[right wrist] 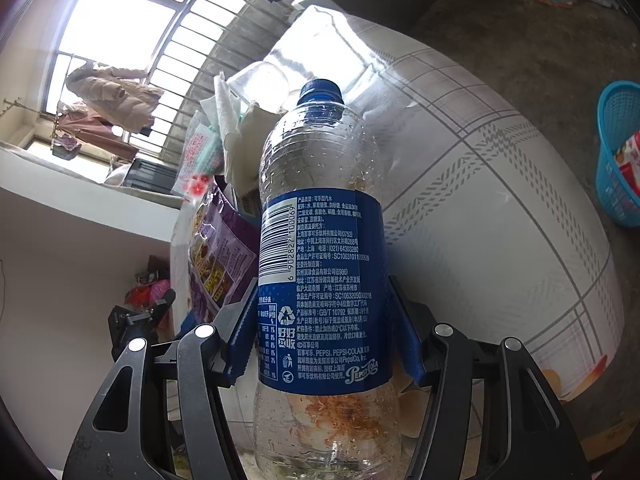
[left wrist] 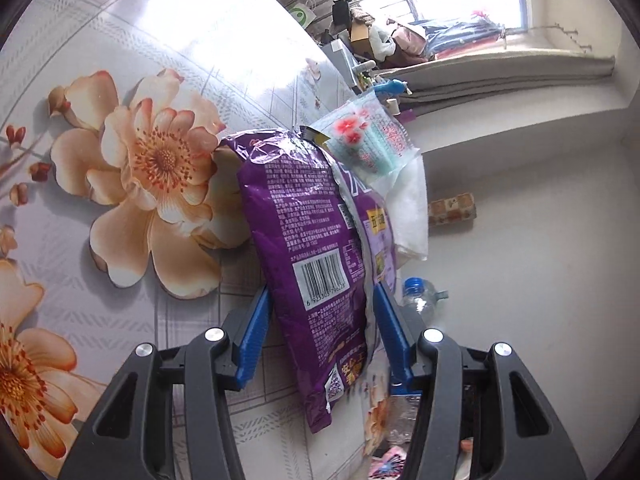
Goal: Collect trash
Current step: 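Grasp the purple snack bag with the left tool while the right tool holds the bottle, then lift the purple bag and carry both held items over the blue wastebasket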
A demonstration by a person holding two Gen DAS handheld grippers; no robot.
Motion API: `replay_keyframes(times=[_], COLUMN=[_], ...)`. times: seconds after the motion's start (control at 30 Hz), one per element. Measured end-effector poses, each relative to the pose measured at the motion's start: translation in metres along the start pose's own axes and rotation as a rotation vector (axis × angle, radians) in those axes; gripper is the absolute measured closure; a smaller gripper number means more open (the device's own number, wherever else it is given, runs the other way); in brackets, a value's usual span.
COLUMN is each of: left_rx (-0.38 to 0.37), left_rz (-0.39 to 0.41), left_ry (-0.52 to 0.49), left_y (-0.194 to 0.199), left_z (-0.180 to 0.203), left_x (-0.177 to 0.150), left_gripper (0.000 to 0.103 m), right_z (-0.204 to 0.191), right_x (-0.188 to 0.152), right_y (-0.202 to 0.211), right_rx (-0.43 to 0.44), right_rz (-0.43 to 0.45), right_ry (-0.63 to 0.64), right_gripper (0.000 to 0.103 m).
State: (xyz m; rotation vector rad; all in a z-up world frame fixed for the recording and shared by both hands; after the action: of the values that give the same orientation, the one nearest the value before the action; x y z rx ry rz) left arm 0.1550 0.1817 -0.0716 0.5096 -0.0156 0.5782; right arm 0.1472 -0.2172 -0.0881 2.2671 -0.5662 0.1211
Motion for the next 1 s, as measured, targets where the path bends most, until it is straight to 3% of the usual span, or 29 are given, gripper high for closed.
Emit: replay_keyframes(times=[0.17,0.33,0.4,0.5,0.6,0.8,0.87,1.0], left_rx=[-0.136,-0.402,-0.439,-0.333,-0.302,-0.121,-0.074,-0.055], left_rz=[0.008,0.016,0.023,0.033,0.031,0.067,0.073,0.091], left_ry=[0.067,0.129,0.13,0.133,0.137,-0.054,-0.114,-0.203], left_y=[0.01,0.023,0.024,0.014,0.005,0.003,0.002,0.008], left_z=[0.002,0.017,0.022,0.02,0.025,0.048,0.053,0.068], left_x=[0.007,0.008,0.009,0.011,0.009,0.005,0.001,-0.006], left_gripper=[0.053,0.054,0.054,0.055,0.066,0.09,0.094,0.096], right_z=[-0.001,-0.001,-0.001,-0.001,-0.001,-0.001,0.0,0.002], right_x=[0.0,0.0,0.0,0.0,0.0,0.0,0.0,0.0], right_y=[0.0,-0.001,-0.001,-0.002,-0.003,-0.003,-0.002,-0.001], right_rx=[-0.002,-0.003,-0.005,-0.005,0.001,0.008,0.013,0.038], right_rz=[-0.001,-0.001,0.0,-0.002,-0.004,-0.003,-0.001,0.003], right_ry=[0.001,0.003,0.004,0.006,0.001,-0.004,-0.01,-0.04], right_gripper=[0.047,0.047,0.047,0.047,0.047,0.047,0.047,0.048])
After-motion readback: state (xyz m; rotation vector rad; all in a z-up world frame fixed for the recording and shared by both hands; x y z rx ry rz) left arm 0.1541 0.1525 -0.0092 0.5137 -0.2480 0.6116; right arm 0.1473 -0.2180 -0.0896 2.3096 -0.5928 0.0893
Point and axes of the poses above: each gripper's, at about its wrist camera, not at the fingertips, and y roughly against the way its jaws point, z to its right, x to its top, the point moved 6 cm from there along -y, roughly the way its jaws point, and after that the axes turned 3 degrees about y, right-handed, at the moved point
